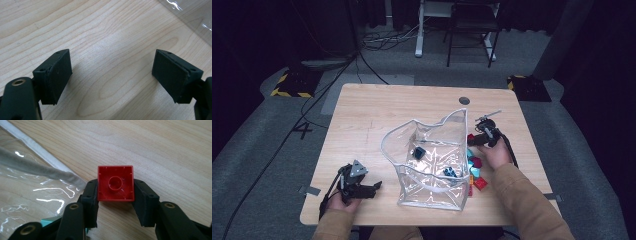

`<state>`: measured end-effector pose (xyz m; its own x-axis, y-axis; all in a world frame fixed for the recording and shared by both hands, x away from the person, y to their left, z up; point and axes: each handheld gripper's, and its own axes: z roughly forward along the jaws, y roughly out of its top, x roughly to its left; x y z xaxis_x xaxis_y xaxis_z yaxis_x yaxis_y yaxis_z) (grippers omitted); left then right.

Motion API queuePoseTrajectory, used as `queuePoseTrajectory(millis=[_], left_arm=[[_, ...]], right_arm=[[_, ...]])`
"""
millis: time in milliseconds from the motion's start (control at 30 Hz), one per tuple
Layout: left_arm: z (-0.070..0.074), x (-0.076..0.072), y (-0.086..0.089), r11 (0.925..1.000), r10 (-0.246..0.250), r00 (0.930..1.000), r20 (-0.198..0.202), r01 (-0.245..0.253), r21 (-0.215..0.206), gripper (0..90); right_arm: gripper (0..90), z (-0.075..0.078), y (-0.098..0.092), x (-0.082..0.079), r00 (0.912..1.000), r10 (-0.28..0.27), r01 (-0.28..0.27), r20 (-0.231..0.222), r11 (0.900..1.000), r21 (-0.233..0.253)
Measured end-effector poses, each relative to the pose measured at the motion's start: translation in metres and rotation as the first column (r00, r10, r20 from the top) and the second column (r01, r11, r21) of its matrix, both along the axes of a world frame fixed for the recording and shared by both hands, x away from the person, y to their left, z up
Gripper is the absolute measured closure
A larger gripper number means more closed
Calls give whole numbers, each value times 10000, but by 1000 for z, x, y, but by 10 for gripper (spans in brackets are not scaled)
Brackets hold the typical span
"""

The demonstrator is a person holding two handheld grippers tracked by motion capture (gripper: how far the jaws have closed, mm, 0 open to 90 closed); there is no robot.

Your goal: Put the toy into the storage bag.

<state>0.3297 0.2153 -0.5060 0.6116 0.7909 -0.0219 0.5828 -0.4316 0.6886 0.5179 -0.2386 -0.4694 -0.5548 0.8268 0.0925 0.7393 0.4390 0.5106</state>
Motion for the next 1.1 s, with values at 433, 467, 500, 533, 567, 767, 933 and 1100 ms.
queuePoseTrajectory(millis=[433,467,500,533,567,767,933,1100], left_arm=[[0,0,0,10000,4,10000,1,-4,7,166],[0,0,0,10000,5,10000,1,-5,5,166],[0,0,0,10000,7,10000,4,-7,5,166],[0,0,0,10000,11,10000,3,-11,-3,166],[0,0,0,10000,10,10000,3,-10,-2,166],[0,0,0,10000,6,10000,5,-6,4,166],[0,0,0,10000,16,10000,-1,-16,-4,166],[0,0,0,10000,16,10000,-1,-16,-3,166]], right_arm=[[586,26,-15,-11,9990,-16,-6,451,9989,473],[586,29,-16,-12,9988,6,-31,490,9987,517],[586,32,-18,-14,9986,17,-49,520,9981,622],[586,38,-21,-17,9982,33,-79,591,9969,778],[586,41,-22,-18,9979,52,-105,646,9965,827],[586,56,-24,-27,9958,194,-285,900,9945,1011],[586,74,-24,-39,9918,502,-637,1173,9915,1137],[586,96,-23,-51,9844,746,-987,1593,9839,1488]])
